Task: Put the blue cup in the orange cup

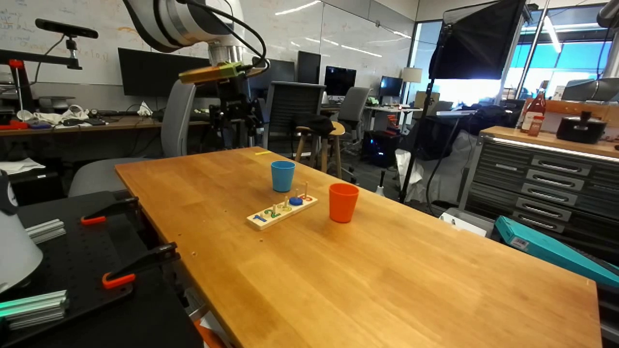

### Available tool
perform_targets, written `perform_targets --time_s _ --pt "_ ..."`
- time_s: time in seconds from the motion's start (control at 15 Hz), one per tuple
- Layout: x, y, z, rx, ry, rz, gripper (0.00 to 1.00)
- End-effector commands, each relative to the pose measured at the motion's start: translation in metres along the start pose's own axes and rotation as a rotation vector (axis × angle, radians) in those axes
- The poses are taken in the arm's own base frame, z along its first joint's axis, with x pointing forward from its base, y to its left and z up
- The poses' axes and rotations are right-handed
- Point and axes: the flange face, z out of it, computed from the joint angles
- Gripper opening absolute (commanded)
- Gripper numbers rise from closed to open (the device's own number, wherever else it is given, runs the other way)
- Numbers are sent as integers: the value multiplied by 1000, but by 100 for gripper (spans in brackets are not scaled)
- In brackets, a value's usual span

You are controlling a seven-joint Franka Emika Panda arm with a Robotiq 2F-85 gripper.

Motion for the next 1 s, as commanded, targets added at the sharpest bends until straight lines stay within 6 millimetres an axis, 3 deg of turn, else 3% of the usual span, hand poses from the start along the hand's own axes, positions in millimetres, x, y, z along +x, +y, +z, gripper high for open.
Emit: perform_targets --time_s 0.0,0.4,0.8,0.87,0.93 --pt "70 -1 33 27 -45 9 100" --pt "156 -4 64 48 -55 2 100" --pt "195 -7 76 53 -76 -16 100" --pt "198 -7 79 53 -79 -20 76" --pt "190 -13 84 50 -82 -23 73"
